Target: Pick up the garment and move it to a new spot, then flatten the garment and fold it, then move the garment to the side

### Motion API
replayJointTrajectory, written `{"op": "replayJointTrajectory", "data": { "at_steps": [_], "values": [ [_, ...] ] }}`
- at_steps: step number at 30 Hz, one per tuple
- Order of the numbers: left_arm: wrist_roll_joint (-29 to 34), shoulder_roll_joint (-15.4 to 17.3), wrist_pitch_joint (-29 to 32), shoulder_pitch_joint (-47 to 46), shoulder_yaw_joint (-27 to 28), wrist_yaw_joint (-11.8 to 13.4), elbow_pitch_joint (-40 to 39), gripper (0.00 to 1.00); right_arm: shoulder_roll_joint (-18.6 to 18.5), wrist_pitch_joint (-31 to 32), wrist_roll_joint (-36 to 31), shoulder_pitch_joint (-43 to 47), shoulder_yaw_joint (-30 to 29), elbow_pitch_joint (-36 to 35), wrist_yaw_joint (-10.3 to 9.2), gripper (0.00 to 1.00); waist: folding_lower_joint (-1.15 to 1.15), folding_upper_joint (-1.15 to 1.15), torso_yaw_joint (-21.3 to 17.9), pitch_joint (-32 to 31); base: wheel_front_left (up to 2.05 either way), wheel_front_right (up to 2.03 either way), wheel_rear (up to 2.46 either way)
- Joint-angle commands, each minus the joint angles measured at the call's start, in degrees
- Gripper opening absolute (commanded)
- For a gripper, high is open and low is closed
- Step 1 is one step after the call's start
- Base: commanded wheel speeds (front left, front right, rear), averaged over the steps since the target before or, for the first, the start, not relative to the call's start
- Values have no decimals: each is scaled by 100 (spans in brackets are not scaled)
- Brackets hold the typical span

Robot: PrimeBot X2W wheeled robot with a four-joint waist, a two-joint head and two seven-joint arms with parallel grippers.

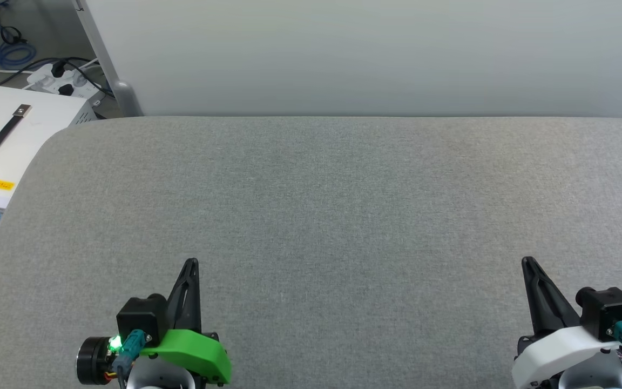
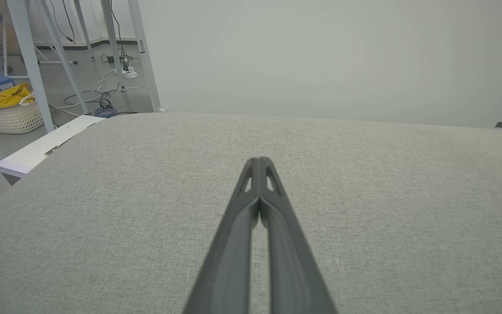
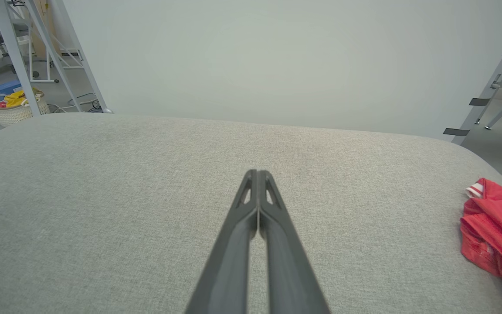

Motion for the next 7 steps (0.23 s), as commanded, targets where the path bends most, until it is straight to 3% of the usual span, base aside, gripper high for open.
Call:
{"op": "replayJointTrajectory", "data": {
  "at_steps": [1, 7],
  "values": [
    [62, -42, 28, -46, 51, -20, -29, 0, 11, 5, -58, -103, 15, 41, -2, 0, 0, 0, 3, -2, 0, 0, 0],
    [135, -56, 97, -51, 100, -32, -68, 0, 13, 9, -94, -141, 24, 85, -3, 0, 0, 0, 15, -10, 0, 0, 0]
  ]
}}
